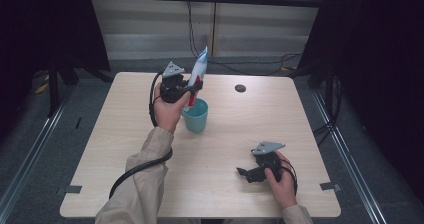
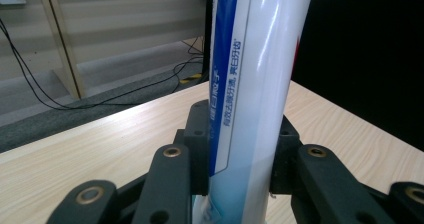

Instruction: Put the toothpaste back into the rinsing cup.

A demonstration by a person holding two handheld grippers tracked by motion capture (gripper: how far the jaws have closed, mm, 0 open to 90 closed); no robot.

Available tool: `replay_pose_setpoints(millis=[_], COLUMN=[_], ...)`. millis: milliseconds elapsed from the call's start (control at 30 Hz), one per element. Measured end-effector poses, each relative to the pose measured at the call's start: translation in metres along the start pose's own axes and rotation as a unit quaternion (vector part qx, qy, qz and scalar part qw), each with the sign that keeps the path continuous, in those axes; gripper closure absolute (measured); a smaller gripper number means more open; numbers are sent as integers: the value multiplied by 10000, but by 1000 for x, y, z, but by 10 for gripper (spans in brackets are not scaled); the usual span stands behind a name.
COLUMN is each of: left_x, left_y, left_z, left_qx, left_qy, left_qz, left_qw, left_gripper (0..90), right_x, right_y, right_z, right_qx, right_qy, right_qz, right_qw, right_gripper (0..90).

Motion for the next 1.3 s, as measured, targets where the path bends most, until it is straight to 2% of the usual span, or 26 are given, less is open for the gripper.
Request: replay_pose_setpoints(millis=[1000,1300], left_x=[7,5], left_y=[-23,-29], left_z=[5,13], left_qx=[-30,-79], left_qy=[-146,-122], left_qz=[-7,-77], left_qw=[9999,9999], left_gripper=[699,698], right_x=[0,0], right_y=[0,0], right_z=[0,0], right_qx=[3,0], right_qy=[11,13], right_qz=[-3,-11], right_qw=[10000,10000], right_gripper=[105,105])
Point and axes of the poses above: each handheld gripper's, and its own axes: y roughly backward along the jaws, z roughly out of its underside, x roughly to its right, the point moved 3 cm from there along -y, roughly forward along the jaws, and after that the axes turned 6 degrees about z, right-handed, at the moved point
